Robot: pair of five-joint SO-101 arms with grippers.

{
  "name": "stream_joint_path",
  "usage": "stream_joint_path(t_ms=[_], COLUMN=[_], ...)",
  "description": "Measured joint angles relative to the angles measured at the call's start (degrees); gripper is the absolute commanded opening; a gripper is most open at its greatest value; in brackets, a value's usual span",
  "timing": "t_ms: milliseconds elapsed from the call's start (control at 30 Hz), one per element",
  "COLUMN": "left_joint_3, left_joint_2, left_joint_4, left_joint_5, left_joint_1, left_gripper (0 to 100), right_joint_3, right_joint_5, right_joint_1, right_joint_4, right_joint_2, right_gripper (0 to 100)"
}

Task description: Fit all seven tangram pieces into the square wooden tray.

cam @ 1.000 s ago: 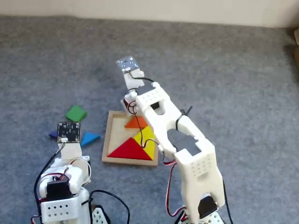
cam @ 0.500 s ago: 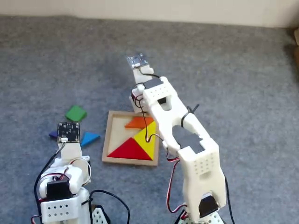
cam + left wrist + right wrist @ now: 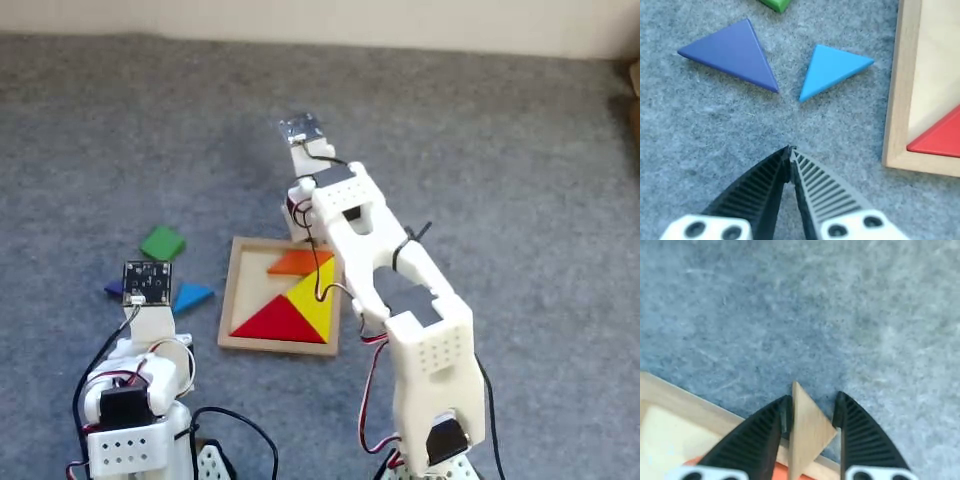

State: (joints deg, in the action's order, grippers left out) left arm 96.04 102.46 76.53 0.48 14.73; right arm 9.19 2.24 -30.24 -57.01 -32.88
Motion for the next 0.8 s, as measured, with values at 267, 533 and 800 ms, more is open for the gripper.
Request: stream_joint_path(t_ms=[267,533,800], left_joint_3=[0.0,0.0,0.0], left_joint_2=[0.0,0.0,0.0], left_joint_4=[0.0,0.0,0.0], left_joint_5=[0.0,0.0,0.0], left_joint_1=[0.0,0.0,0.0], left_gripper=[1,1,1], right_joint_3=[0.1,0.2,0.2], right_joint_5=[0.0,6.2,7.5], right_joint_1=[0.2,1.5,1.5], right_joint_4=[-1.8,-1.9,-4.0], right_joint_2=[0.0,0.0,0.0], right_gripper=[6.5,1.5,1.5])
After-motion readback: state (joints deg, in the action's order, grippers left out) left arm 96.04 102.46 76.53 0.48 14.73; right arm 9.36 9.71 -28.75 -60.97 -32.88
